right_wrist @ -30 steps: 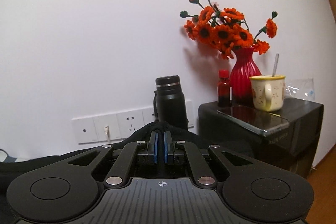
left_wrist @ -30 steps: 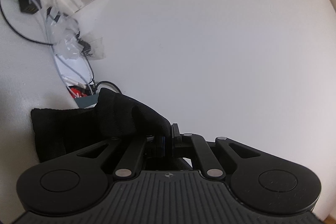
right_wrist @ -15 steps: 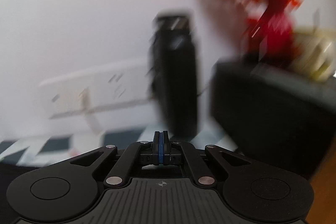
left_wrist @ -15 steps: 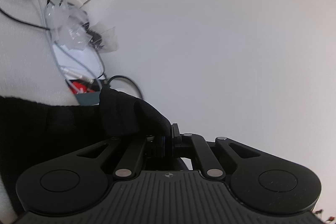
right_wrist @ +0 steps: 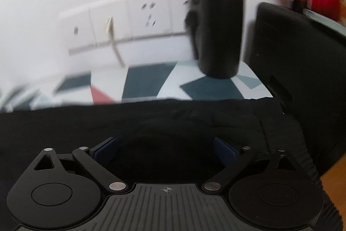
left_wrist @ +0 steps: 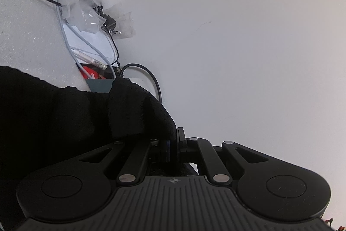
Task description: Fold clothes
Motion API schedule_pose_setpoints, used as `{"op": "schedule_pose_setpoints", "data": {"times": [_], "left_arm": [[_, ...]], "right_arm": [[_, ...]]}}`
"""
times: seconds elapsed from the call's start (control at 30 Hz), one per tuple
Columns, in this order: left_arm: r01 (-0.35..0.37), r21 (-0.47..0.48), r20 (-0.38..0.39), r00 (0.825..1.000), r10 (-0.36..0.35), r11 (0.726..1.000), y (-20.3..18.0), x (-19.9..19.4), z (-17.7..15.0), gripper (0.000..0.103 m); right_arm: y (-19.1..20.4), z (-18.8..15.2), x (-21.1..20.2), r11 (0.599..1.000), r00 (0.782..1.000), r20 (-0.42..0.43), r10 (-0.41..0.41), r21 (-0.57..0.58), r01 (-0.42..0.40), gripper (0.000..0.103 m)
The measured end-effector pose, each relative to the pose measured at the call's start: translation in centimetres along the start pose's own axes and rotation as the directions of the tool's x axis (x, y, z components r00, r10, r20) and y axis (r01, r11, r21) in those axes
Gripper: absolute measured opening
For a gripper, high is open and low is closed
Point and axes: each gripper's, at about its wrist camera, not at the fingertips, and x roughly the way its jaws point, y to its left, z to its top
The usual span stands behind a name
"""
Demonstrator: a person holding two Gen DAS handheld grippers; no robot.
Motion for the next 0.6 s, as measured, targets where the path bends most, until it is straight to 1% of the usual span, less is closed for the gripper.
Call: {"op": "schedule_pose_setpoints", "data": {"times": [0.03,0.07,0.1,0.13,0.17,0.2,0.27,0.33,0.43,0.53,0.6], "left_arm": [[0.004,-0.007,-0.002,1.000,-0.004,1.000,0.1,0.0,0.0,0.006],[0.007,-0.013,-0.004,1.000,-0.007,1.000,0.2,0.0,0.1,0.006],[0.010,-0.016,-0.005,1.000,-0.010,1.000,0.2,0.0,0.0,0.006],[0.011,-0.016,-0.006,1.000,-0.012,1.000,0.2,0.0,0.0,0.006],[0.013,-0.014,-0.006,1.000,-0.013,1.000,0.2,0.0,0.0,0.006],[0.017,-0.014,-0.006,1.000,-0.017,1.000,0.1,0.0,0.0,0.006],[0.027,-0.021,-0.003,1.000,-0.027,0.999,0.1,-0.1,0.0,0.006],[0.045,-0.028,0.000,0.999,-0.045,0.999,-0.1,-0.2,0.1,0.006],[0.082,-0.038,0.000,0.997,-0.083,0.996,-0.5,-0.3,0.2,0.006],[0.116,-0.081,-0.007,0.993,-0.117,0.990,-0.7,-0.3,0.2,0.006],[0.101,-0.088,-0.013,0.995,-0.103,0.991,-0.9,0.4,0.2,0.006]], "right_arm": [[0.5,-0.3,0.2,1.000,1.000,0.003,-0.010,-0.022,0.010,0.078],[0.7,-0.6,0.1,0.999,1.000,0.015,-0.011,-0.032,0.012,0.065],[0.8,-0.6,-0.1,0.999,0.999,0.030,-0.014,-0.031,0.015,0.047],[0.8,-0.7,-0.4,0.999,0.999,0.044,-0.018,-0.029,0.020,0.035],[0.7,-0.7,-0.7,1.000,0.998,0.059,-0.017,-0.014,0.018,0.018],[0.3,-0.7,-1.1,1.000,0.997,0.076,-0.004,0.012,0.003,0.013],[-0.3,-0.8,-2.2,0.998,0.993,0.122,0.006,0.060,-0.013,0.009],[-0.6,-0.8,-4.0,0.996,0.979,0.202,-0.004,0.087,-0.014,0.009],[-1.1,-0.6,-6.7,0.992,0.948,0.317,-0.023,0.126,-0.019,0.009],[-1.7,0.1,-9.2,0.986,0.907,0.420,-0.042,0.163,-0.029,0.008],[-2.3,1.1,-9.1,0.983,0.899,0.435,-0.057,0.182,-0.026,0.009]]}}
